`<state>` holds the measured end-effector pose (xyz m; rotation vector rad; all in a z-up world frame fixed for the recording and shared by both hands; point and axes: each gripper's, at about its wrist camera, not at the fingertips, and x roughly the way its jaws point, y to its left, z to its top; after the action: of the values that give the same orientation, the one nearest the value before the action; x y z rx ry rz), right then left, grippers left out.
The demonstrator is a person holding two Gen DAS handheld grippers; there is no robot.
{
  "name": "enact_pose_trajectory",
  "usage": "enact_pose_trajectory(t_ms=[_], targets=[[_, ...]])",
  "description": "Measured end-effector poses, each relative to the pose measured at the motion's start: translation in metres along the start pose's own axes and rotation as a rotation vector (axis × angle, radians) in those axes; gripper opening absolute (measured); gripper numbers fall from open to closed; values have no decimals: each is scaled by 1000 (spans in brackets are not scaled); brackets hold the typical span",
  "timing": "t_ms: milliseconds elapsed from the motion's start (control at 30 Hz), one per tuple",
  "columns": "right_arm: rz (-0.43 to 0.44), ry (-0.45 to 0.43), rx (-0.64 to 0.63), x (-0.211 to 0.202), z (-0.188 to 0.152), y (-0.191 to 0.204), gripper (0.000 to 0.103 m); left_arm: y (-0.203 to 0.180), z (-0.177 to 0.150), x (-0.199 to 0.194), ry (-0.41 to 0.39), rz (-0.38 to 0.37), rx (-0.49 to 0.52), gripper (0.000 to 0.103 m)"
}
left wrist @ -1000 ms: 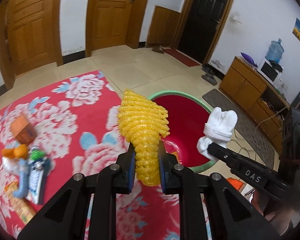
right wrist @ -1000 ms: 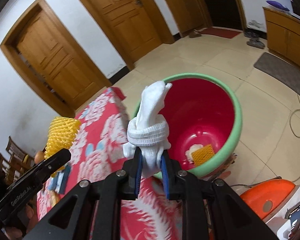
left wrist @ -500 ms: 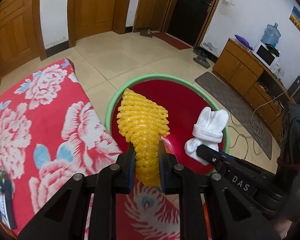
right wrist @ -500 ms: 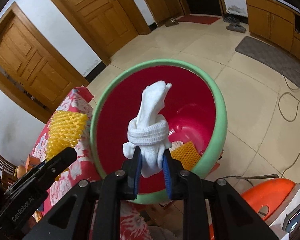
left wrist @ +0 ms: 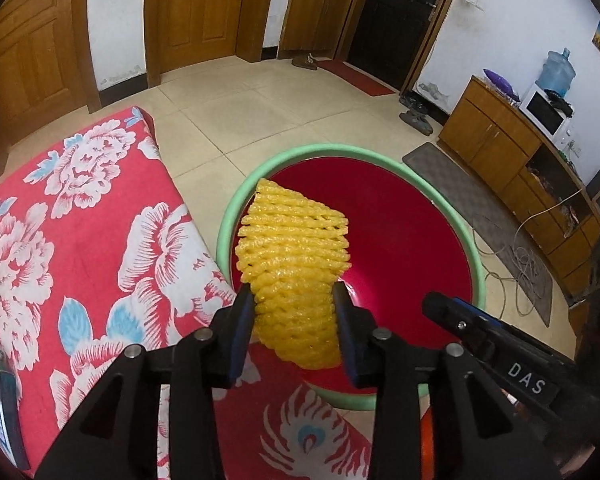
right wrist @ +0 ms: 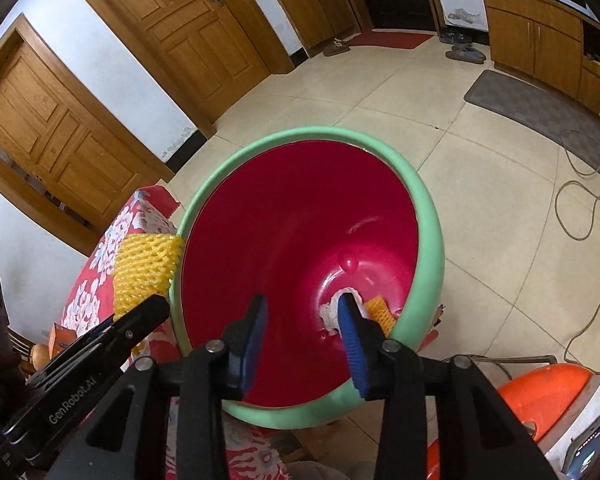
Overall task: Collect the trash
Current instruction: 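Carry foam net and socks over red bucket and release both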
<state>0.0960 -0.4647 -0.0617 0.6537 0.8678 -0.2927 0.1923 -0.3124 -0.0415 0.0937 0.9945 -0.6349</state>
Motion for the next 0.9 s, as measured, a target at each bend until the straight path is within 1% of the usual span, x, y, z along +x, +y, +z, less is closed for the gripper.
enact_pose_trajectory(t_ms=[33,100,200,300,433,633,900], targets=[[3,0,2,-1,0,0,40,1,0,-1,-1,1,-5,48],[20,0,12,-2,0,-2,41,3,0,-4,-5,10,-5,53],[46,3,30,-7,0,-5,42,2,-1,-11,-8,24,2,54],[41,-9,21,-14,-1,-4,42,4,-4,-18,-22,12,-3,60],[44,-22,22,-23,-3,-2,42,5,-8,-30,-34,14,-2,60],[63,-32,-13,-38,-11,13,42,18,-20,-62,-68,26,-32,60],[140,-21,-75,-53,-29,48,43,43,-40,-112,-124,76,-69,60]])
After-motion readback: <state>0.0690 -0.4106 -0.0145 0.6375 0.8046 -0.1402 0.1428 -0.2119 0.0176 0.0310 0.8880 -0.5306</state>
